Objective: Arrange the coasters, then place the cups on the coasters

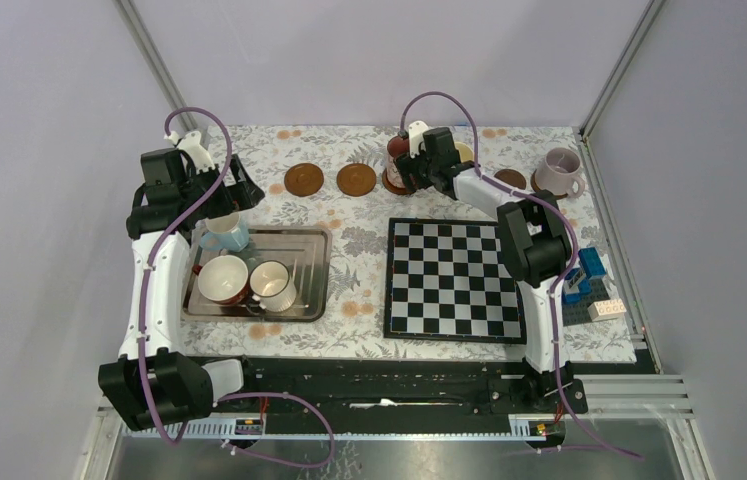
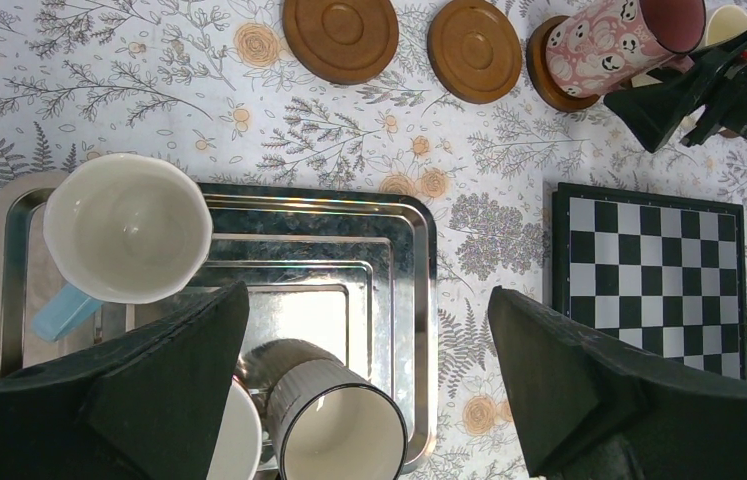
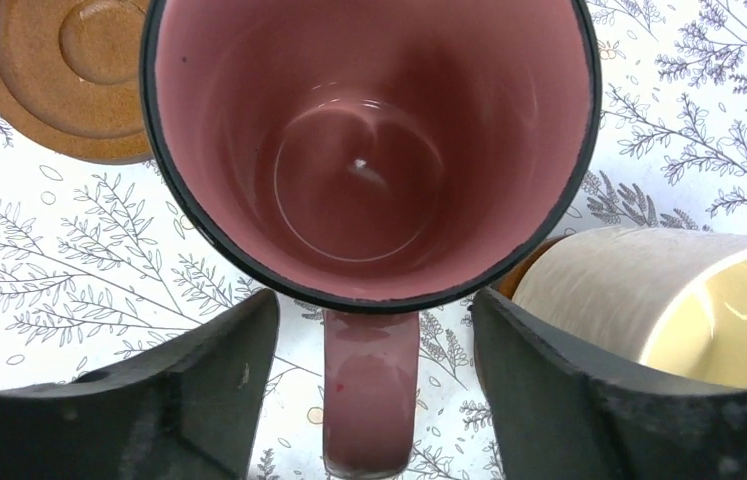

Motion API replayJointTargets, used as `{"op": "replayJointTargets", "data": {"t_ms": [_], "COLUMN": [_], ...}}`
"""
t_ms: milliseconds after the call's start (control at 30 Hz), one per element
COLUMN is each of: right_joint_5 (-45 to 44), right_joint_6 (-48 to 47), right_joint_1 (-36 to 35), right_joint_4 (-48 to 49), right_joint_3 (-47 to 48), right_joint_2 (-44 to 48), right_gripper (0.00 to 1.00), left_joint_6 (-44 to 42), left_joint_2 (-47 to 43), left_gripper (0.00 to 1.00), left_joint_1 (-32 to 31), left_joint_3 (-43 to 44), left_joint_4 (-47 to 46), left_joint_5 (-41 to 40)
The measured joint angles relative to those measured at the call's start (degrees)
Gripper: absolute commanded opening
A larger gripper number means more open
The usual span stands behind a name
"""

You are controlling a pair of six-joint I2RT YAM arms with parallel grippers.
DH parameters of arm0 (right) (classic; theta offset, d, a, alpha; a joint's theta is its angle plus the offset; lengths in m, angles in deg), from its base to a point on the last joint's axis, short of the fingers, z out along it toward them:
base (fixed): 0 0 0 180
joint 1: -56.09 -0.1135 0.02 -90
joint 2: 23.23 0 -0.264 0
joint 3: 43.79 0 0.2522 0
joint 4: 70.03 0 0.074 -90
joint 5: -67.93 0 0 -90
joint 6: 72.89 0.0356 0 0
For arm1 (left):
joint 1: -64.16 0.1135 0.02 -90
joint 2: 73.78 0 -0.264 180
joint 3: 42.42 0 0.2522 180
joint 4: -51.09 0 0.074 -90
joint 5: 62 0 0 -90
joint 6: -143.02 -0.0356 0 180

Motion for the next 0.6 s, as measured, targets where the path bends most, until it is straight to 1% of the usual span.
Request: {"op": "replayJointTargets", "data": {"t_ms": [100, 133, 233, 367, 500, 600], "right_joint_5": [0.5, 1.6, 2.5, 3.4, 5.4, 7.5], "right_joint_6": [-0.2, -0.7, -1.1, -1.4, -1.7, -1.8], "right_joint_1": [0.0, 0.0, 0.0, 0.0, 0.0, 0.0], "right_joint_4": [-1.5, -4.2, -6.4, -9.9, -13.6, -16.8], "right_joint_3": [0.0, 0.0, 0.1, 0.3, 1.2, 2.1], "right_joint_2": [0.7, 2.6, 4.6, 8.8, 12.7, 15.3], "right_gripper": [0.97, 1.00, 1.00, 1.00, 1.00, 1.00], "left_joint_6": [-0.5, -1.7, -3.3, -7.8, -14.4, -19.6], "left_joint_2": [0.1, 0.7, 1.5, 3.0, 4.0, 4.9], "left_gripper": [0.99, 0.99, 0.99, 0.99, 0.99, 0.99], "left_joint_1": [0.0, 0.0, 0.0, 0.0, 1.0, 3.5], "left_joint_3": [0.0, 0.1, 1.1, 4.5, 6.6, 6.7], "left_joint_4": [0.1, 0.6, 2.6, 6.4, 9.7, 12.1], "left_joint_5": [0.0, 0.1, 0.0, -0.6, -3.2, -4.5]}}
